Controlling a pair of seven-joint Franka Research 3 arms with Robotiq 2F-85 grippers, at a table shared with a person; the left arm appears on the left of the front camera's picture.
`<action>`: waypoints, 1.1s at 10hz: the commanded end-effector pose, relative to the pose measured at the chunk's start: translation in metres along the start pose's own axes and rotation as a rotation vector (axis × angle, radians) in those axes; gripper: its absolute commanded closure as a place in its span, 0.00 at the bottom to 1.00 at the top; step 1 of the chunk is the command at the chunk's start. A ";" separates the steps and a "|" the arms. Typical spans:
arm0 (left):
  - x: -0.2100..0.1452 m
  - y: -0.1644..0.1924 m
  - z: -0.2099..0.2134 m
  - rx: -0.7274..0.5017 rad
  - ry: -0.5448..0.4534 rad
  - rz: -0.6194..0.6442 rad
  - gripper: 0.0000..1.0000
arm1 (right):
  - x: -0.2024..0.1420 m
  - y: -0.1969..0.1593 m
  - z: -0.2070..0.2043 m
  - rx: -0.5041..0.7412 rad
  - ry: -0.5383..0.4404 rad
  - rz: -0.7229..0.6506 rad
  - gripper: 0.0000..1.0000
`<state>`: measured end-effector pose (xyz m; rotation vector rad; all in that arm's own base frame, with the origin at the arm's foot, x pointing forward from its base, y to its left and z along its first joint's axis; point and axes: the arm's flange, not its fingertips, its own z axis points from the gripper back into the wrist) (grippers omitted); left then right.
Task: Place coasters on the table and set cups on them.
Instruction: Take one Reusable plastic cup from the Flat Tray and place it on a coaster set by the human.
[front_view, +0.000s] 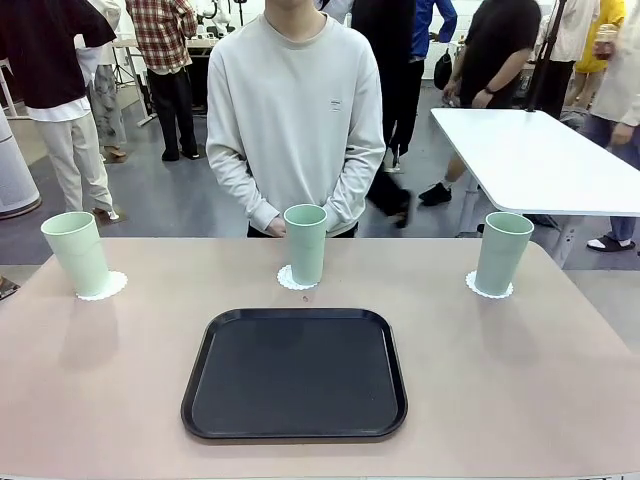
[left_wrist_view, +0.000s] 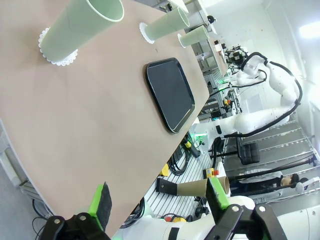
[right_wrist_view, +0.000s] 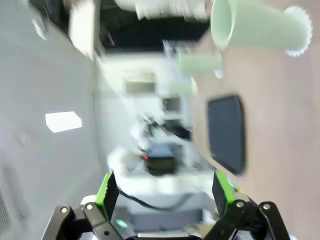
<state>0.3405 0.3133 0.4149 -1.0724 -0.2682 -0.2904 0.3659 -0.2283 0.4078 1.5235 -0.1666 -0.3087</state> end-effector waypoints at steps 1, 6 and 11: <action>-0.001 -0.002 0.001 0.002 -0.002 -0.006 0.00 | -0.008 0.014 0.001 -0.101 0.086 0.109 0.00; -0.001 -0.002 0.001 0.002 -0.002 -0.006 0.00 | -0.008 0.014 0.001 -0.101 0.086 0.109 0.00; -0.001 -0.002 0.001 0.002 -0.002 -0.006 0.00 | -0.008 0.014 0.001 -0.101 0.086 0.109 0.00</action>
